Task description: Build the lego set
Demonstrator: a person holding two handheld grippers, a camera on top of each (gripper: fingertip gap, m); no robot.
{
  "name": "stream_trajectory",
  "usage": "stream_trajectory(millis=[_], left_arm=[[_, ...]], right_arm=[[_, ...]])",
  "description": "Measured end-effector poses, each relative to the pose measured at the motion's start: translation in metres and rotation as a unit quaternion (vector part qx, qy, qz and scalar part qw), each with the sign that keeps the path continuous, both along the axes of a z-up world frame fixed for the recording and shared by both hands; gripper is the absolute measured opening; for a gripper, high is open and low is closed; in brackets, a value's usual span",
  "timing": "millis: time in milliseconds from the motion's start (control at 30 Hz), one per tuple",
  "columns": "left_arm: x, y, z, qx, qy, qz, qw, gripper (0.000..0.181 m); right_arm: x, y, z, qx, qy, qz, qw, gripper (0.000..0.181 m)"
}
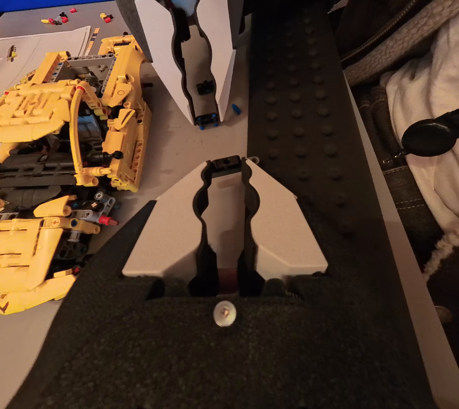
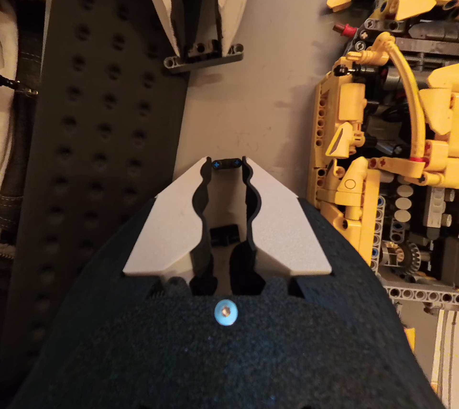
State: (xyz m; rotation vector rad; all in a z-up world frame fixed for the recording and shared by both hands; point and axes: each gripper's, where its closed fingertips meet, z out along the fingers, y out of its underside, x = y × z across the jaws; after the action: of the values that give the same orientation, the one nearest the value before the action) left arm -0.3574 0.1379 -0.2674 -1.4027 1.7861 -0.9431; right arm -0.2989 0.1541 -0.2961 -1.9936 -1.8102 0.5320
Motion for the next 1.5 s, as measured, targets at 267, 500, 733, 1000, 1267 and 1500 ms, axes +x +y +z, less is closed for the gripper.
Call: stream_trajectory(millis=[267, 500, 733, 1000, 1267, 1500], left_arm=[[0.0, 0.0, 0.0, 0.003, -0.001, 0.001, 1.0, 0.023], [-0.002, 0.017, 0.017, 0.029, -0.042, 0.056, 0.997, 0.023], [-0.01, 0.036, 0.032, 0.007, -0.073, 0.11, 0.991, 0.023], [-0.018, 0.039, 0.027, -0.012, -0.059, 0.12, 0.991, 0.023], [-0.019, 0.032, 0.044, 0.028, -0.113, 0.094, 0.989, 0.023], [-0.016, 0.023, 0.055, 0.081, -0.146, 0.07, 0.983, 0.023]], right_arm=[[0.001, 0.004, 0.01, -0.009, 0.019, -0.056, 0.998, 0.033], [0.015, 0.008, 0.028, -0.122, 0.063, -0.418, 0.898, 0.024], [0.017, 0.003, 0.005, -0.147, 0.0, -0.492, 0.858, 0.03], [0.008, 0.011, 0.0, -0.146, -0.024, -0.501, 0.853, 0.008], [-0.071, 0.02, 0.087, -0.275, 0.31, -0.352, 0.839, 0.007], [-0.077, 0.013, 0.078, -0.358, 0.333, -0.307, 0.817, 0.007]])
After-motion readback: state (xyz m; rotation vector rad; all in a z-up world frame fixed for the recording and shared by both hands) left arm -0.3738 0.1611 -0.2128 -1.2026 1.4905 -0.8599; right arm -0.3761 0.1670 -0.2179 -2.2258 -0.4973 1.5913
